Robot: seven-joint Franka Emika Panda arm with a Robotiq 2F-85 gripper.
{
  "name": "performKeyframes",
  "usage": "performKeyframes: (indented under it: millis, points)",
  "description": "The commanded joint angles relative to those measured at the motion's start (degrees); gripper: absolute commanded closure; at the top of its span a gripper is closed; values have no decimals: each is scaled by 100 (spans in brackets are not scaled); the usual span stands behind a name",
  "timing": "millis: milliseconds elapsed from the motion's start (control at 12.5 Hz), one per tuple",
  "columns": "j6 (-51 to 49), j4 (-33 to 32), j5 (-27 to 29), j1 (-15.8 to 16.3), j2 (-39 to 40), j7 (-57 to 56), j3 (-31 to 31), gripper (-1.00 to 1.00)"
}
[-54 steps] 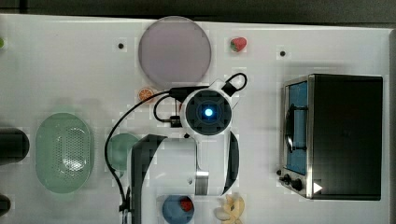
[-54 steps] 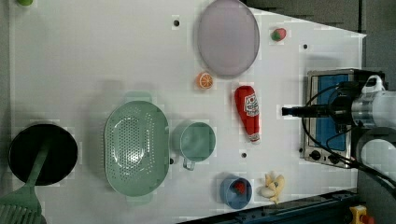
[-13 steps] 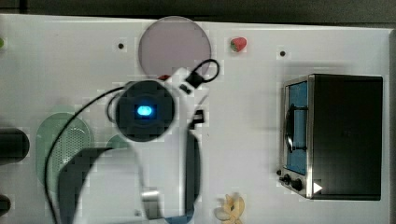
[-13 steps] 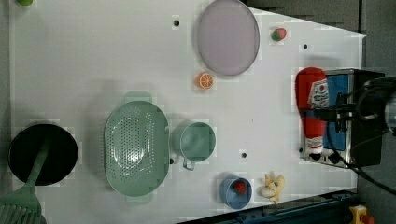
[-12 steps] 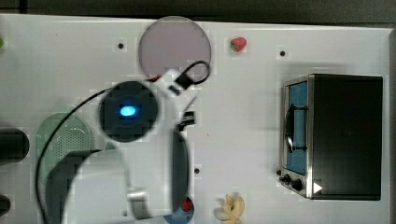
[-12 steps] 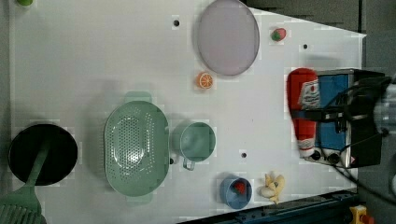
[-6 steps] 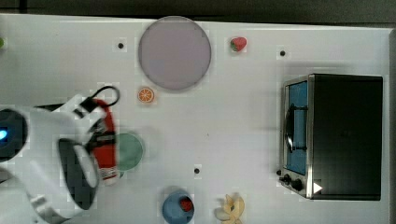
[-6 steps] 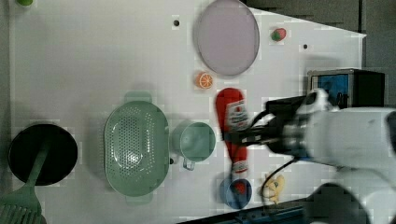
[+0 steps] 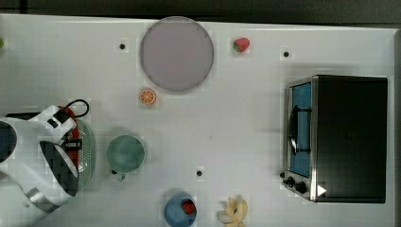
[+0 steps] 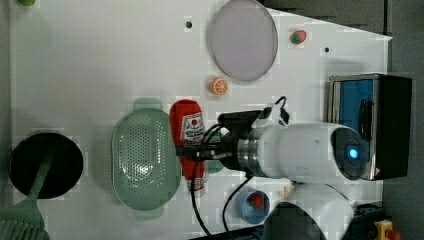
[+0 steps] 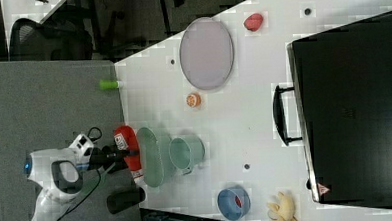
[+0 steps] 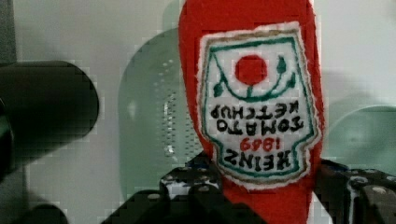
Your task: Pick Ketchup from the table and place it in strainer.
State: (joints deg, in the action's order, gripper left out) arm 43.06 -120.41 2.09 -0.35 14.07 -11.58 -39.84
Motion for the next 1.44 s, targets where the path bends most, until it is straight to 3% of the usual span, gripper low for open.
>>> performKeyframes:
  millis: [80, 480, 720, 800, 1120, 1440]
  points:
    - [509, 75, 13, 166, 257, 998, 35, -18]
    - [1382, 65, -66, 393, 1061, 1197, 102, -24]
    - [1468, 72, -244, 420, 1288, 1197, 202, -87]
    - [1532, 81, -244, 409, 1251, 1197, 206, -100]
    - [1390, 97, -232, 288, 682, 1796, 215, -100]
    - [46, 278, -229, -330, -379, 1881, 248, -100]
